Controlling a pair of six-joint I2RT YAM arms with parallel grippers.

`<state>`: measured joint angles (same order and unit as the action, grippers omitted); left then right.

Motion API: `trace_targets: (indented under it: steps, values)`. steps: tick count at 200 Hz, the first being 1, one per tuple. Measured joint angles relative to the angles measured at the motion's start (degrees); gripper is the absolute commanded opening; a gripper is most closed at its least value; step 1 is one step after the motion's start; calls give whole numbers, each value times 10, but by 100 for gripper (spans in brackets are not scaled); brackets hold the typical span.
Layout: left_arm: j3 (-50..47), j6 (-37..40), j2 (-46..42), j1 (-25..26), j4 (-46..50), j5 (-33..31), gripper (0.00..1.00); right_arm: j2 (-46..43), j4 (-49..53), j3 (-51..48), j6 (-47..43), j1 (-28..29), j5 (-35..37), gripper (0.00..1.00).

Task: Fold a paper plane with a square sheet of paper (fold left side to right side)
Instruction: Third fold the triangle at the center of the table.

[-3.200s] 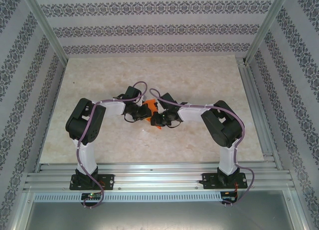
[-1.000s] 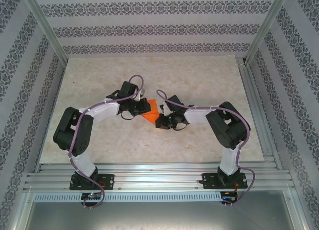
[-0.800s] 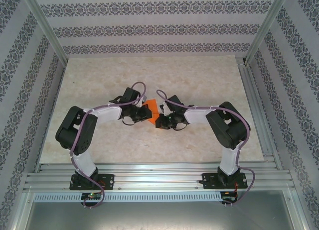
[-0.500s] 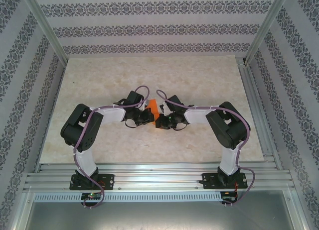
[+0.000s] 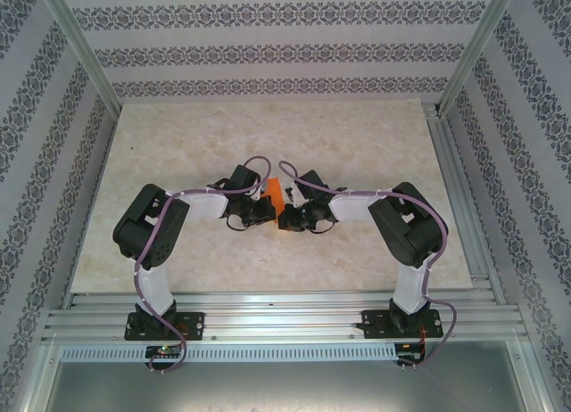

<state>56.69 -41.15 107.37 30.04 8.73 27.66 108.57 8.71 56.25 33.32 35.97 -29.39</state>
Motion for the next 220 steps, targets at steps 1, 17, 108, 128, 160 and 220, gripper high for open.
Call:
trace_targets:
  steps: [1, 17, 108, 128, 160, 220]
  values:
    - [0, 0, 0, 0, 0, 0, 4, 0, 1, 0, 0, 0, 0, 9]
    - [1, 4, 0, 0, 1, -4, 4, 0, 4, 2, -3, 1, 4, 9]
    - [1, 3, 0, -21, -17, -26, 8, 0, 7, 4, -5, 4, 10, 10]
    - [2, 2, 2, -39, -25, -34, 8, 0, 8, 4, -8, 4, 10, 10]
    - [5, 2, 5, -48, -30, -40, 8, 0, 9, 5, -12, 4, 12, 10]
    - [-2, 3, 6, -80, -41, -37, 8, 0, 13, 7, -16, 4, 14, 9]
